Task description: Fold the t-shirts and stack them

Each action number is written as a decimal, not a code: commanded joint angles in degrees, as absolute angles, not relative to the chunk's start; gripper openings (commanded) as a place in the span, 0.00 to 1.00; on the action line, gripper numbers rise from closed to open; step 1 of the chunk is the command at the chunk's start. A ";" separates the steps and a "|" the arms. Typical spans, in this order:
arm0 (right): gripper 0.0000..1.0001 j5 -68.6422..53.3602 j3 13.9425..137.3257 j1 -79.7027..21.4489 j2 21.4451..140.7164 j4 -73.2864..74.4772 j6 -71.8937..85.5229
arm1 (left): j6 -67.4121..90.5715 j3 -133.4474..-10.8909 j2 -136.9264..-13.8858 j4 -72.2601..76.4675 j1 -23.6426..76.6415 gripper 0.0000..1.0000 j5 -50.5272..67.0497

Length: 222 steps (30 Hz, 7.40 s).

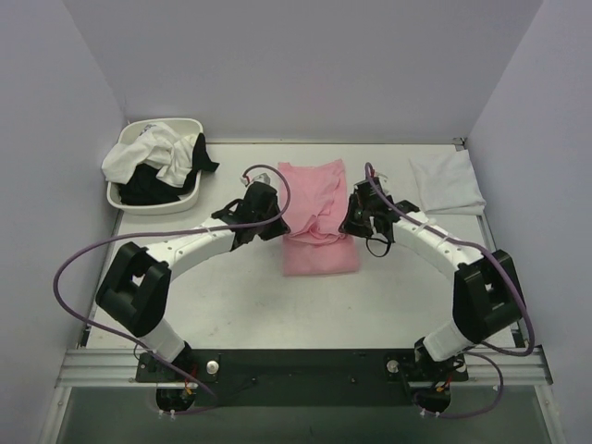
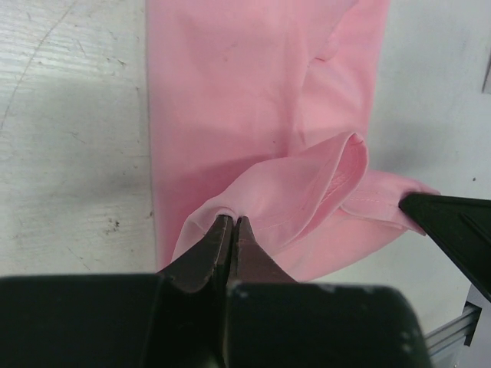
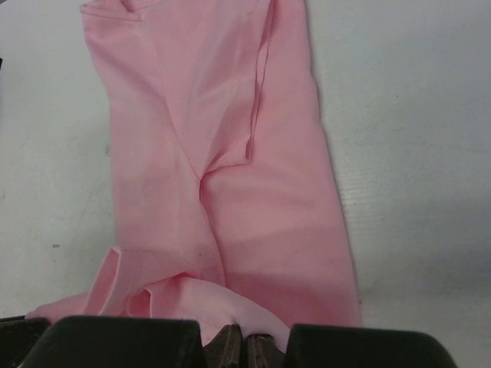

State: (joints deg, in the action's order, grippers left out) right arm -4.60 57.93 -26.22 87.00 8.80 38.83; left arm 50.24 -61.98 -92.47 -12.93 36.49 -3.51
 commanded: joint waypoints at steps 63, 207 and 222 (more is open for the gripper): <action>0.97 -14.50 58.19 -26.63 96.51 -2.19 41.13 | 52.12 -49.74 -94.39 36.56 37.53 0.89 11.16; 0.98 -18.28 76.46 -30.41 112.76 -3.34 36.74 | 39.02 -45.09 -77.43 9.49 24.87 0.84 10.90; 0.97 -17.49 82.79 -27.25 117.33 -1.15 35.51 | 38.50 -43.95 -76.20 9.32 23.73 0.84 11.69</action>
